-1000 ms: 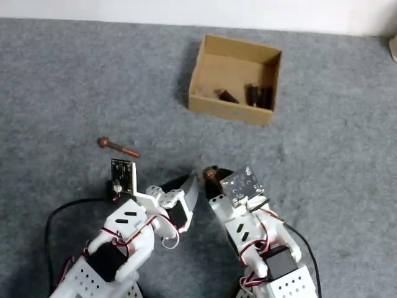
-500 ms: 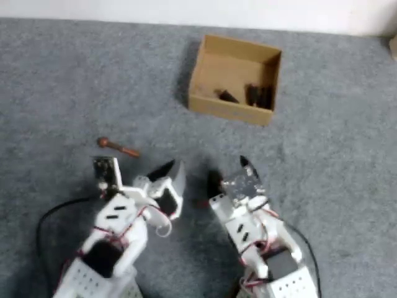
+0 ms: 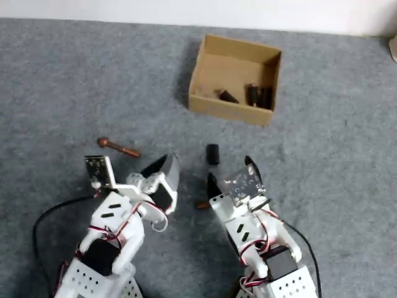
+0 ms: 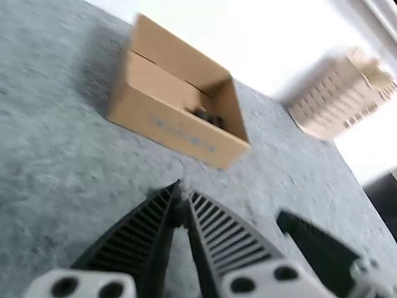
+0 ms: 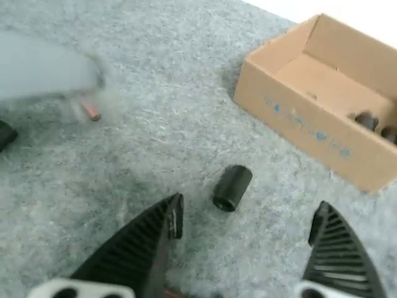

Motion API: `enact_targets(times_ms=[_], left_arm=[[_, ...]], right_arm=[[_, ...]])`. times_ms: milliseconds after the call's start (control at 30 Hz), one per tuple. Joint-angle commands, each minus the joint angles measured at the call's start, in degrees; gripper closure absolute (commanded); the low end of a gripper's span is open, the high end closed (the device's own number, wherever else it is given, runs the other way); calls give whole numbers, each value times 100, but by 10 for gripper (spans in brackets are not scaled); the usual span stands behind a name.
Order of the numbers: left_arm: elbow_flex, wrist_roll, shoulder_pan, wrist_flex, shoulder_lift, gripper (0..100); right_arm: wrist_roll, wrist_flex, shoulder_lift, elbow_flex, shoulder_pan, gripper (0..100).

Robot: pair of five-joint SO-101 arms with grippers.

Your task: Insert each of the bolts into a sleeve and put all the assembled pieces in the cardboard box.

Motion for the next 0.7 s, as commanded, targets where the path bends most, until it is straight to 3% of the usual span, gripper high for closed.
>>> enact_targets(times_ms=[0, 133, 300, 433, 667], left_arm=[[101, 237, -532, -431, -13, 992], [66, 571, -910, -484, -13, 992], [-66, 598, -1253, -466, -4, 992], [-101, 818, -1596, -457, -4, 992], [-101, 905, -1771, -475, -4, 992]], right_arm=[[-343, 286, 4, -374, -119, 707], [-554, 505, 479, -848, -163, 707], [-659, 365, 3064, -2044, -251, 707], [-1231, 84, 5165, -3275, -180, 707], [-2101, -462, 7371, -4558, -180, 707]])
